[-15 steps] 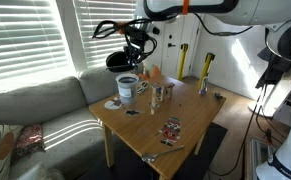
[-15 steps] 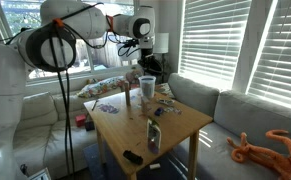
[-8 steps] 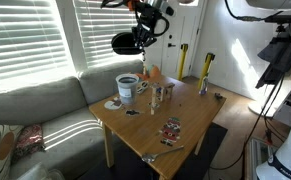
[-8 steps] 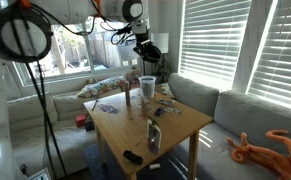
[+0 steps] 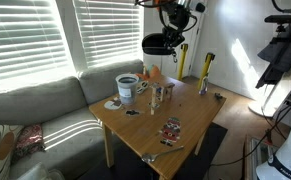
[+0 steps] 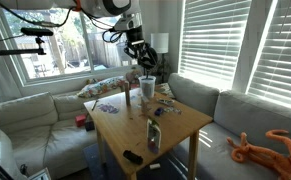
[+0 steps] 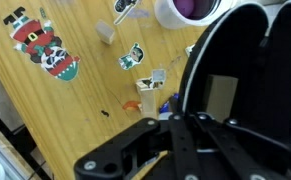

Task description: Pick up the black glasses case put it on the table

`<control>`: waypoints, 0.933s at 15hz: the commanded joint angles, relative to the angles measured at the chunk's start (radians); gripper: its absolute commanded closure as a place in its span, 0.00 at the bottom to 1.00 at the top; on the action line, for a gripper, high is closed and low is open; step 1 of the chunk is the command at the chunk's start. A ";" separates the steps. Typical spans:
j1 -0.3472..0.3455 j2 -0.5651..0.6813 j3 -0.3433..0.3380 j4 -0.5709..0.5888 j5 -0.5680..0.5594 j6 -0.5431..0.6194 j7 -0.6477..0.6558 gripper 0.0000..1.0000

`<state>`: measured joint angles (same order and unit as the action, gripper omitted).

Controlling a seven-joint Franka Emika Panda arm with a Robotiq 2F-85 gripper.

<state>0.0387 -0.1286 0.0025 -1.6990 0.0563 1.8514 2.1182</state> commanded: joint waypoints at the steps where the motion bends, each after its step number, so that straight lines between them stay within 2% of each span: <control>1: -0.022 -0.031 0.016 -0.036 0.022 0.012 0.012 0.95; 2: -0.024 -0.058 0.019 -0.069 0.033 0.023 0.022 0.95; 4: -0.051 -0.009 0.035 -0.034 -0.022 0.018 0.180 0.99; 10: -0.137 0.128 -0.052 -0.029 -0.112 0.016 0.303 0.99; 14: -0.154 0.243 -0.101 0.030 -0.102 -0.030 0.418 0.99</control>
<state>-0.1166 0.0328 -0.0796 -1.7481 -0.0402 1.8697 2.4391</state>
